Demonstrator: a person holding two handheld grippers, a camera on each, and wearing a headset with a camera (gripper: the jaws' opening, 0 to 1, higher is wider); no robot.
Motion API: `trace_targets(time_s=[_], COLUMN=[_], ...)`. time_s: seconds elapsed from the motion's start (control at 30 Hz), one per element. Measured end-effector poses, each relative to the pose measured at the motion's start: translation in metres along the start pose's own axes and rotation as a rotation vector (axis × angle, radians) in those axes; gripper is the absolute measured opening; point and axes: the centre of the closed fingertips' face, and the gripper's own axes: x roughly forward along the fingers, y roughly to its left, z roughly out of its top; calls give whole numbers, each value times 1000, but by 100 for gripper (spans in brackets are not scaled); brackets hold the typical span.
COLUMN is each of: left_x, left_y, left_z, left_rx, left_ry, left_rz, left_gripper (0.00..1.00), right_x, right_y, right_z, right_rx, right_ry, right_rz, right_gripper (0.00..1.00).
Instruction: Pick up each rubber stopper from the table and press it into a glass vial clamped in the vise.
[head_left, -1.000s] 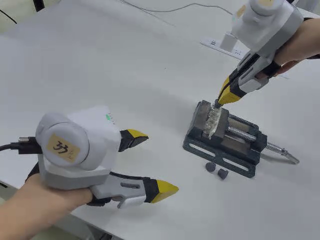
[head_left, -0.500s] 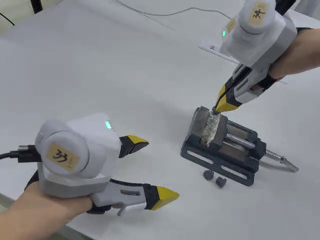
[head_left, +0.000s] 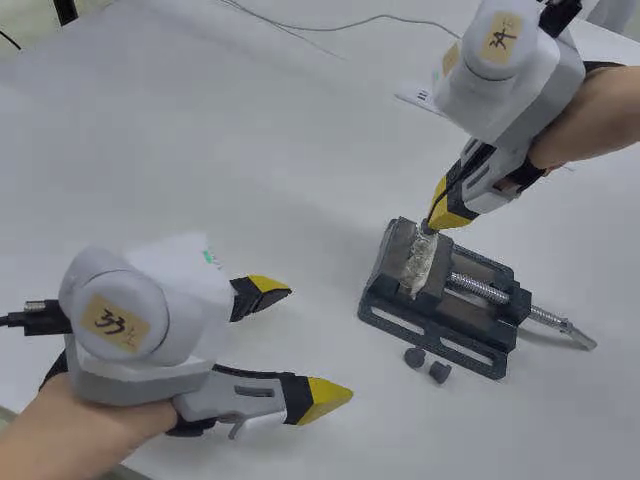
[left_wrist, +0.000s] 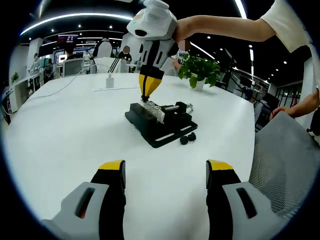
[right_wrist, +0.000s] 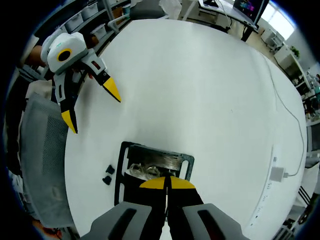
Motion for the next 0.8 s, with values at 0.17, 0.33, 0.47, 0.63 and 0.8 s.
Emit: trace_targets(time_s=[0.17,0.33,0.47,0.63,0.8], left_x=[-1,0,0,-1,-4], left_y=[1,3,3,2,-1], left_z=[-1,0,1,3,16], left_rx=[-2,1,0,-1,22], left_ry=[3,4,-2,-3,-14], left_rz=[1,2,7,7,9], left_gripper=[64,64,64,64,64], right_x=[0,0,-1,0,-1], right_y=[0,-3,-1,-3,-6], right_z=[-2,-3,-4,-2,-3], right_rx=[16,62,50,39,50], right_ry=[-4,7,18,40,21], right_rz=[-9,-4,-18,-37,-67], right_gripper=[0,0,0,0,0])
